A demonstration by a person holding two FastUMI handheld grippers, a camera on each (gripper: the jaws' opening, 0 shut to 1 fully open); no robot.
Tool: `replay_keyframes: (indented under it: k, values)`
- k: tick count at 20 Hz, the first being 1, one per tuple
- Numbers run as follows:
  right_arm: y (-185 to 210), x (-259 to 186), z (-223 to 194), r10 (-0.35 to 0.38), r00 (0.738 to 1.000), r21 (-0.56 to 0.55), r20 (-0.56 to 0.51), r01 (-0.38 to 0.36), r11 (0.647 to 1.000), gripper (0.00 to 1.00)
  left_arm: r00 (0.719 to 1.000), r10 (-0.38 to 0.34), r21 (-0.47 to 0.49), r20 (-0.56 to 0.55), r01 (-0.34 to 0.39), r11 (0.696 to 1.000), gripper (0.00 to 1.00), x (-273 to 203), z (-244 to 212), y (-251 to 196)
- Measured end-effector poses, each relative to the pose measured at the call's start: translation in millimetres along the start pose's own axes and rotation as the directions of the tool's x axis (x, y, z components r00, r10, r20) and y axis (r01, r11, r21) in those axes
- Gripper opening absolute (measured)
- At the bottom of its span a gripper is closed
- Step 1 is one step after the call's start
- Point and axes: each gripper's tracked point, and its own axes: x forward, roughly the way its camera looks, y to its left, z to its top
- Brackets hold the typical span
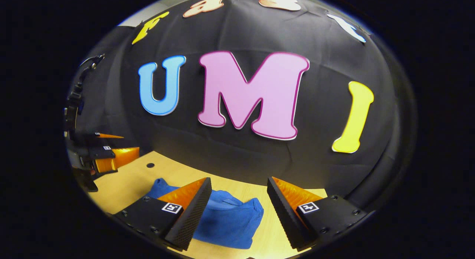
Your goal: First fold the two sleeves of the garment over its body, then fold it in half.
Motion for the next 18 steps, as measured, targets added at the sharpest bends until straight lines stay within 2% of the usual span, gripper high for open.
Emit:
replay_keyframes:
  k: [2, 3, 5, 6, 7, 8, 10, 11, 14, 16, 18]
  values:
    - [21, -42, 10, 0.026, 1.000, 0.015, 0.011, -0.026, 1.000, 0.96, 0.998, -0.032, 0.001, 0.049, 0.032, 0.999, 0.81, -48, 3, -3]
    - [25, -63, 14, 0.021, 0.999, 0.019, 0.029, -0.022, 1.000, 0.96, 0.994, -0.061, 0.007, 0.090, 0.061, 0.998, 0.81, -71, 6, -7]
    - [37, -104, 27, 0.024, 0.997, 0.041, 0.079, -0.027, 0.999, 0.96, 0.977, -0.071, 0.028, 0.202, 0.067, 0.997, 0.81, -116, 16, -6]
    - [41, -122, 33, 0.021, 0.995, 0.042, 0.102, -0.025, 0.999, 0.96, 0.968, -0.071, 0.036, 0.243, 0.065, 0.997, 0.75, -134, 16, -5]
    - [44, -143, 36, 0.019, 0.993, 0.053, 0.119, -0.026, 0.998, 0.96, 0.961, -0.073, 0.051, 0.266, 0.062, 0.997, 0.73, -155, 13, -6]
    - [49, -163, 42, 0.023, 0.990, 0.069, 0.142, -0.033, 0.997, 0.96, 0.958, -0.070, 0.070, 0.279, 0.052, 0.996, 0.79, -177, 7, -7]
    - [47, -194, 51, 0.007, 0.984, 0.081, 0.178, -0.021, 0.997, 0.96, 0.950, -0.037, 0.081, 0.311, 0.012, 0.997, 0.79, -216, -1, -1]
    - [42, -207, 54, -0.012, 0.982, 0.072, 0.189, -0.002, 0.997, 0.96, 0.945, -0.031, 0.062, 0.324, 0.011, 0.998, 0.84, -234, -1, 0]
    - [45, -245, 64, -0.031, 0.973, 0.044, 0.229, 0.021, 0.999, 0.96, 0.940, -0.015, 0.038, 0.339, 0.003, 0.999, 0.84, -279, -14, 4]
    - [50, -260, 70, -0.032, 0.969, 0.025, 0.246, 0.027, 0.999, 0.96, 0.939, 0.007, 0.033, 0.343, -0.019, 0.999, 0.84, -295, -21, 6]
    - [53, -270, 73, -0.034, 0.966, 0.007, 0.257, 0.033, 0.999, 0.96, 0.941, -0.003, 0.018, 0.337, -0.004, 1.000, 0.84, -307, -28, -1]
